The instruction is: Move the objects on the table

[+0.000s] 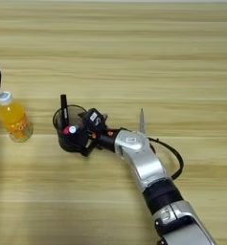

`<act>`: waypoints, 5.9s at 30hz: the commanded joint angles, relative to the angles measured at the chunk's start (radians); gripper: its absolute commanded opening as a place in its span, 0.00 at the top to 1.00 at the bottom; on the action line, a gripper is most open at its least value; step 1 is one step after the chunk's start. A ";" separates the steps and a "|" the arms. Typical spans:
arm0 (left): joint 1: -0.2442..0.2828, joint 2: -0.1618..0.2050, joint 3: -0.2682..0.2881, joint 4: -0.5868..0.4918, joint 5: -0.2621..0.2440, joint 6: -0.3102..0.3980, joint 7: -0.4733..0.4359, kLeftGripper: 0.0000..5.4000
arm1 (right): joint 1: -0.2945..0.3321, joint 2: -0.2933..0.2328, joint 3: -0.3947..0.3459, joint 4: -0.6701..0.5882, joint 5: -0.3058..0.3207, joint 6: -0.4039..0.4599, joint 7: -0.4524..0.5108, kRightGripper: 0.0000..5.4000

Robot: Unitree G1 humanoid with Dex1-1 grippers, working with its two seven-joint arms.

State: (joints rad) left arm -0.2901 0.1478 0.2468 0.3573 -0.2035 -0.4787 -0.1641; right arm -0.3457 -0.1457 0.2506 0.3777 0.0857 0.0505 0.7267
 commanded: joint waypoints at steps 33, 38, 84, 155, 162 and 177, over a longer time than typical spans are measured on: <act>-0.010 0.001 -0.006 0.008 0.005 -0.008 0.002 0.00 | -0.034 -0.032 -0.136 0.131 -0.004 -0.031 -0.134 0.01; -0.006 -0.001 -0.008 0.000 0.006 -0.007 0.004 0.00 | -0.016 -0.037 -0.138 0.109 0.005 -0.014 -0.119 0.01; -0.011 0.011 -0.008 0.014 0.001 -0.012 0.001 0.00 | 0.099 -0.258 -0.402 -0.367 0.243 0.133 -0.132 0.01; 0.396 0.091 -0.207 -0.611 0.041 0.652 -0.043 0.00 | -0.110 -0.018 -0.403 0.292 0.011 -0.614 -0.572 0.01; 0.349 0.072 -0.192 -0.552 0.026 0.652 -0.047 0.00 | -0.111 -0.017 -0.402 0.293 0.010 -0.614 -0.573 0.01; 0.263 0.059 -0.165 -0.434 0.041 0.655 -0.044 0.25 | -0.109 -0.012 -0.401 0.287 0.009 -0.613 -0.577 0.00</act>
State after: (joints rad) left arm -0.0188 0.2067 0.0740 -0.0919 -0.1648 0.1684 -0.2083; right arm -0.4455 -0.1579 -0.1502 0.6667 0.1011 -0.5570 0.1571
